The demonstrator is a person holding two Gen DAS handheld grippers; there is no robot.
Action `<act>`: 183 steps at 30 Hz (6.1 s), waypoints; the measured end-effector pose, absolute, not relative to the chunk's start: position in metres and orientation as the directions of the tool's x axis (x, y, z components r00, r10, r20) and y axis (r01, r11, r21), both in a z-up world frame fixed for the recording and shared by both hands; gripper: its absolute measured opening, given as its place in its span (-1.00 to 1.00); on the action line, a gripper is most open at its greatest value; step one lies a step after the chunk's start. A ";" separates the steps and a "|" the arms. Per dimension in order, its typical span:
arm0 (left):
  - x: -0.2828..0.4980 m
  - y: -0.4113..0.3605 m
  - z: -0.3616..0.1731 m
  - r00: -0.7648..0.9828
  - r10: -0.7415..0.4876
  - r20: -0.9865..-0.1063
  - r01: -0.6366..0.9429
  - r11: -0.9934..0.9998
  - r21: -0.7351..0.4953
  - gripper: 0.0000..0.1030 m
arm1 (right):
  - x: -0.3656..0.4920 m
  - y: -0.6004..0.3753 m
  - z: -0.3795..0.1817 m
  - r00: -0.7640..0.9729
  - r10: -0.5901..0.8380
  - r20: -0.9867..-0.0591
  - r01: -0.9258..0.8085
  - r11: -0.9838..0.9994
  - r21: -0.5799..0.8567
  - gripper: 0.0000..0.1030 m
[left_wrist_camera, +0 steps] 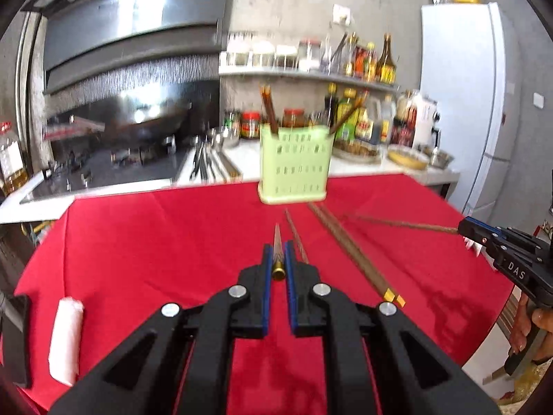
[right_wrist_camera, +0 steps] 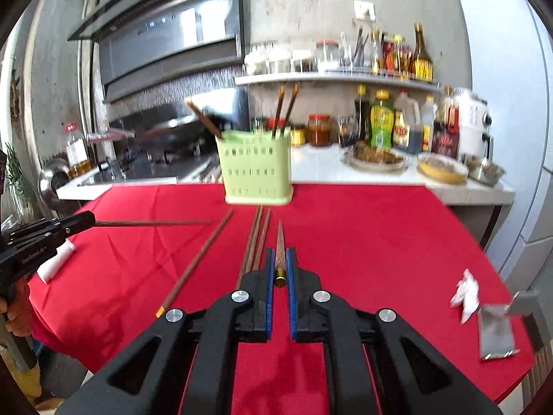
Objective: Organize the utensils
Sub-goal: 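Lift the left tool's chopstick upright while the right tool raises its chopstick toward the holder, then lower the left tool's chopstick into the green holder and open while the right tool does likewise, then move both open tools back down to the chopsticks on the cloth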
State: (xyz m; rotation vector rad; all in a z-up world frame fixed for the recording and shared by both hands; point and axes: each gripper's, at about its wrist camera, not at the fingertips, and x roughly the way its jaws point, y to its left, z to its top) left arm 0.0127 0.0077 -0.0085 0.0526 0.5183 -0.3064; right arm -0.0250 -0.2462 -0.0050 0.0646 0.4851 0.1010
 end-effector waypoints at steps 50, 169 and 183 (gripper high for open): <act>0.091 -0.003 0.086 0.760 -0.294 -0.579 0.398 0.916 0.057 -0.87 | 0.045 -0.264 0.091 0.933 0.099 -0.346 -0.080 0.994 0.069 -0.86; 0.043 0.002 -0.087 0.702 -0.120 -0.702 0.165 0.986 -0.002 -0.32 | 0.021 -0.225 -0.097 0.677 0.158 -0.719 -0.162 0.985 0.063 -0.82; 0.043 -0.054 -0.101 0.605 -0.254 -0.754 0.325 0.944 -0.058 -0.32 | 0.028 -0.232 -0.098 0.685 0.093 -0.723 -0.107 0.994 0.027 -0.86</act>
